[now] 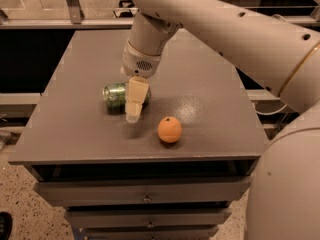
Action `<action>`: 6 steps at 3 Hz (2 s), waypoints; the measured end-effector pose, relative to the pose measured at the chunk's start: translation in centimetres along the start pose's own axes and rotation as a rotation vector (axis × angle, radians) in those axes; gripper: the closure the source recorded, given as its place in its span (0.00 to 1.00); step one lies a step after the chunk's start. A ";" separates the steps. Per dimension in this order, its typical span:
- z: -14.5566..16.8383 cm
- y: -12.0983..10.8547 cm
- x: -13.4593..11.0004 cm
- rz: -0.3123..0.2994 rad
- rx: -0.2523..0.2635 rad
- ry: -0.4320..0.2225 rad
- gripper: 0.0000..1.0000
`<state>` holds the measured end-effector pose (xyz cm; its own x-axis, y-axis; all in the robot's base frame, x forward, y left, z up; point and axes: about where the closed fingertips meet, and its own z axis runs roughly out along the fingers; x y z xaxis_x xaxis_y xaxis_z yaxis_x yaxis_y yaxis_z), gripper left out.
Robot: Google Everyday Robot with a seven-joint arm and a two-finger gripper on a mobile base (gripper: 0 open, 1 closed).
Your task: Knock green can over
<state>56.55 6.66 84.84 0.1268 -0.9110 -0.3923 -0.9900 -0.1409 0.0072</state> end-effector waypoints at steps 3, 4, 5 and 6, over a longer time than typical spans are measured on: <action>-5.5 -2.0 3.1 0.138 0.167 -0.271 0.00; -9.3 -3.2 4.4 0.182 0.274 -0.434 0.00; -15.2 -3.4 6.8 0.250 0.445 -0.621 0.00; -14.6 -3.4 6.7 0.250 0.430 -0.603 0.00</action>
Offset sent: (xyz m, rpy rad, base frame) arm 0.0273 -0.0613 0.0400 0.3114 -0.0379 -0.2446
